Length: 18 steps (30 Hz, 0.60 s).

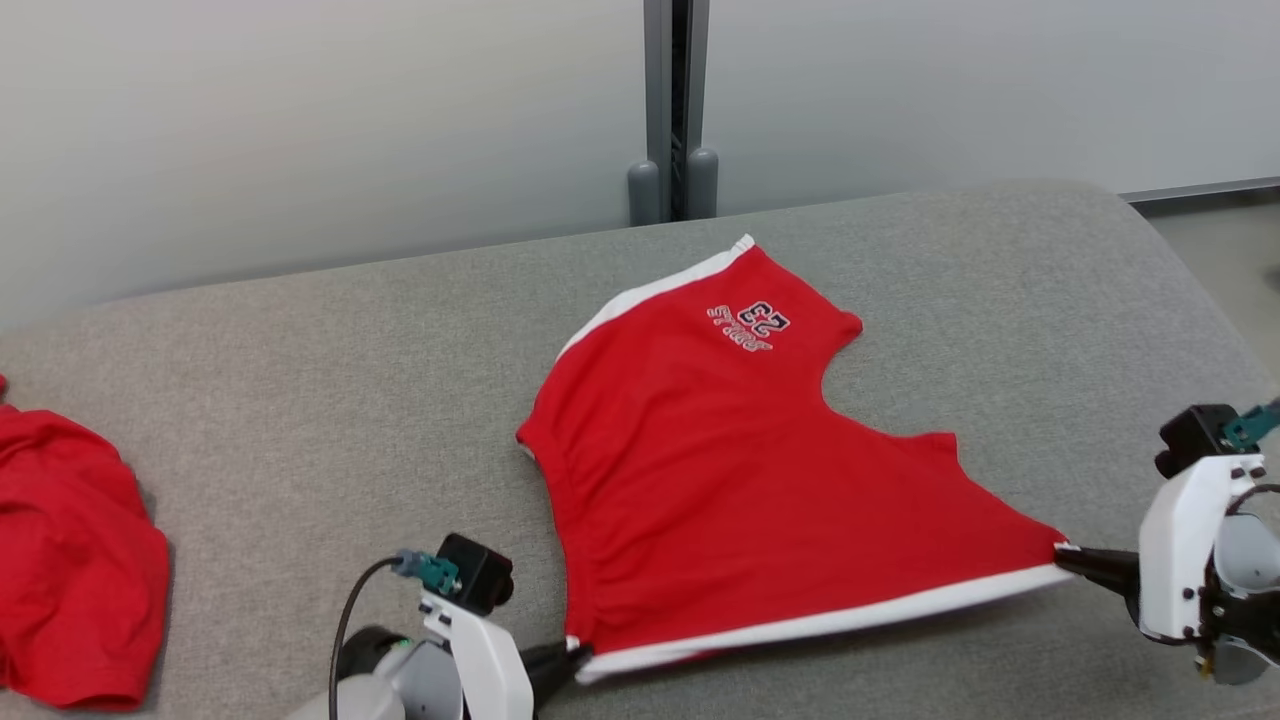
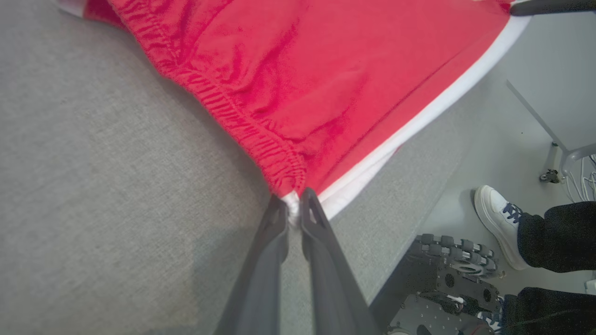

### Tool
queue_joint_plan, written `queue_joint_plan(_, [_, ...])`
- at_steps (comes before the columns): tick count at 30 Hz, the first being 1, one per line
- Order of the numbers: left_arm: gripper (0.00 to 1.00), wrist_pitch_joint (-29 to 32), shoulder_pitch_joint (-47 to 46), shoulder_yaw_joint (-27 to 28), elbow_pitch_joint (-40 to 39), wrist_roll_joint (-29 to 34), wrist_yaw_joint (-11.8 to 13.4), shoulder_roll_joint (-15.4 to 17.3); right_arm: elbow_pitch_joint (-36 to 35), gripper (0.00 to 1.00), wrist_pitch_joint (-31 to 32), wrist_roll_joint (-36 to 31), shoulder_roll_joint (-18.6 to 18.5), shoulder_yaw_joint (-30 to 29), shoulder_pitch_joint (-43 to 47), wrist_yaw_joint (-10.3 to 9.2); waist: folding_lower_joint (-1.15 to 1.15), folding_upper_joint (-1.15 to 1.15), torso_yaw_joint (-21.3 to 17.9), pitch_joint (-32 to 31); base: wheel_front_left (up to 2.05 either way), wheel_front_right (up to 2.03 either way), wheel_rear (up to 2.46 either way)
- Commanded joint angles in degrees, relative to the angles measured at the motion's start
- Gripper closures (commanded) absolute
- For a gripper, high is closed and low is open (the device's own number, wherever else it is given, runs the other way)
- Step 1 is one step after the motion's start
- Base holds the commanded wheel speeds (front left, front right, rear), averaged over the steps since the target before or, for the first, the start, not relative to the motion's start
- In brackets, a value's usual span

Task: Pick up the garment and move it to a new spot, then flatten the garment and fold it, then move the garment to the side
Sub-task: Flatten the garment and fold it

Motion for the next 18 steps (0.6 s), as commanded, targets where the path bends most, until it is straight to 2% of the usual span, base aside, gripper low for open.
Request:
queue_joint_plan(1, [1.00, 0.81, 1.65, 0.20, -1.90, -1.01, 0.55, 1.12, -0.78, 1.00, 0.92, 0.99, -1.55, -0.02, 1.20, -0.14, 0.00, 0.00, -0.19, -0.34, 0.00, 0.00, 0.00])
queue_joint_plan(6, [1.00, 4.48, 6.39, 0.47, -12.13, -5.19, 2.81, 4.68, -4.79, 1.00, 4.13, 3.98, -6.12, -0.04, 3.57, -0.14, 0.00, 0.00, -0.12, -0.79, 0.00, 0.00, 0.00])
queue_joint_plan(11, [1.00, 6.67, 9.77, 0.59, -20.68, -7.97, 5.90, 6.70, -9.43, 1.00, 4.90, 5.46, -9.82, -0.83, 5.02, -0.13, 0.00, 0.00, 0.03, -0.44, 0.00, 0.00, 0.00])
queue_joint_plan(15, [1.00, 7.36, 10.02, 1.94, -24.81, -9.84, 8.06, 7.28, -11.86, 1.00, 4.04, 6.19, -11.06, -2.22, 3.91, -0.10, 0.00, 0.00, 0.48, 0.80, 0.00, 0.00, 0.00])
queue_joint_plan(18, [1.00, 8.46, 8.53, 3.09, -26.63, -11.01, 8.73, 7.68, -12.87, 1.00, 3.48, 6.38, -11.16, -3.54, 2.33, -0.10, 0.00, 0.00, 1.19, 2.22, 0.00, 0.00, 0.00])
